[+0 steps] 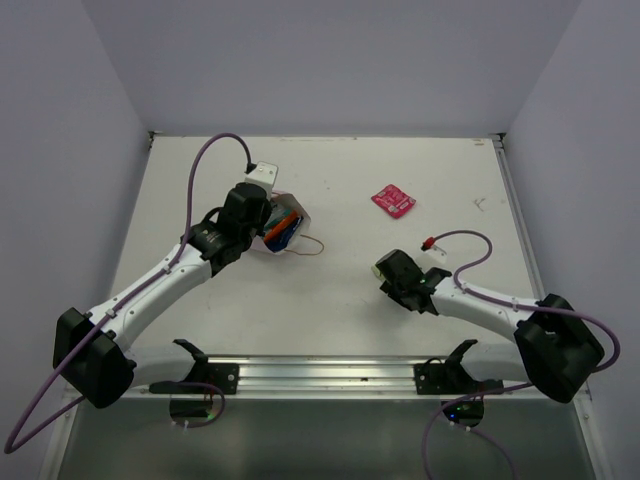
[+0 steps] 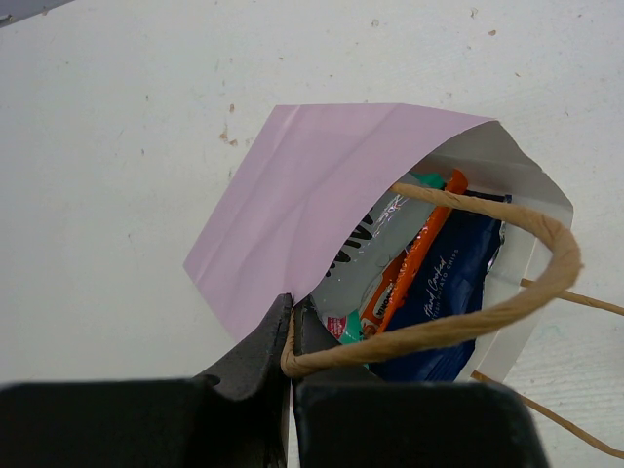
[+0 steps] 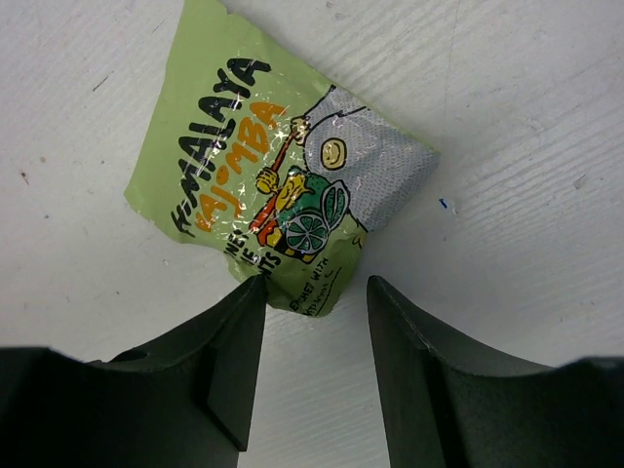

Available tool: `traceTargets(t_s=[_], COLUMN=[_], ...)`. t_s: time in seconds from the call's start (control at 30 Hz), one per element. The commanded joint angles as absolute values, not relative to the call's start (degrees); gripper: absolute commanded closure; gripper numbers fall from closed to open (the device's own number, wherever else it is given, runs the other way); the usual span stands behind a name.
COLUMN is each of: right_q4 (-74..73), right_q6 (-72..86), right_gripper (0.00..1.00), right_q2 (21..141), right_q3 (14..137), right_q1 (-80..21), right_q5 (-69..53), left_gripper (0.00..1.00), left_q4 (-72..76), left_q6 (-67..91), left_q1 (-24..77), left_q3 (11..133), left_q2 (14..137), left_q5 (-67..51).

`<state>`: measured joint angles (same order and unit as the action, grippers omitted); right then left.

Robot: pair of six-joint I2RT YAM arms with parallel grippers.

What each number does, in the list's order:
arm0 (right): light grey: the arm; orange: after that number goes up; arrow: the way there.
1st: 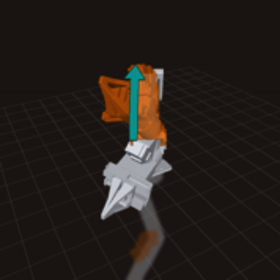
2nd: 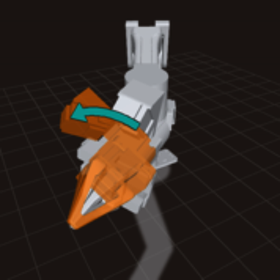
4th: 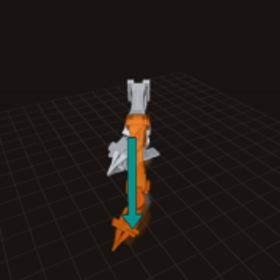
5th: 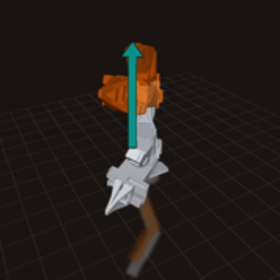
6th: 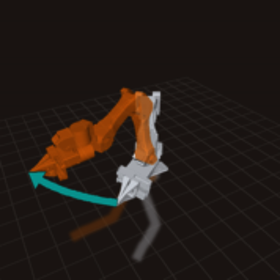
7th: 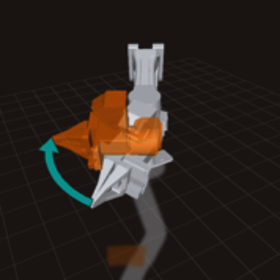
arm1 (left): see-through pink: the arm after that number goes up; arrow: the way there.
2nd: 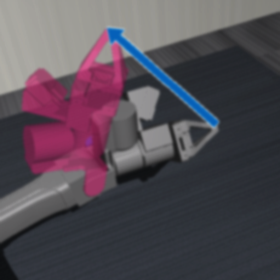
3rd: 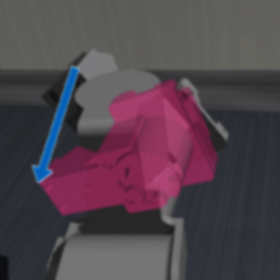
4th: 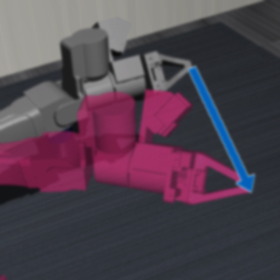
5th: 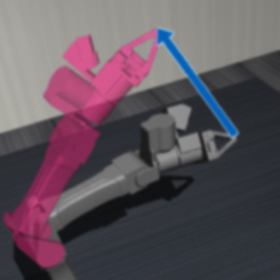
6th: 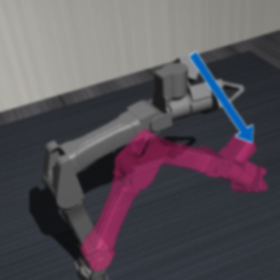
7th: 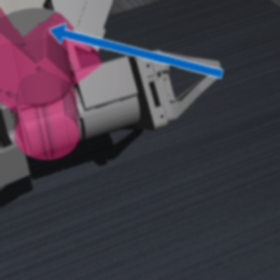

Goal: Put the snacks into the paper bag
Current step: Pick up the snack from the center of the board.

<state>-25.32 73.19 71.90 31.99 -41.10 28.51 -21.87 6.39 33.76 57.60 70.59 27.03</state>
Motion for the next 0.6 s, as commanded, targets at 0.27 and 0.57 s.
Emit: traceTargets(t_s=[0.27,0.57], right_q4=[-23.6,-22.6], right_q6=[70.9,64.6], right_gripper=[0.55,0.72], right_q2=[73.6,73.1], right_q3=[28.3,27.0], right_q1=[-37.9,-34.1], right_q5=[31.1,27.2], left_gripper=[1.0,1.0], left_q4=[-21.1,-21.2], left_q6=[6.6,6.7], left_q1=[32.9,33.0], left_q3=[57.2,57.2], left_q2=[70.5,70.5], left_q5=[27.8,27.9])
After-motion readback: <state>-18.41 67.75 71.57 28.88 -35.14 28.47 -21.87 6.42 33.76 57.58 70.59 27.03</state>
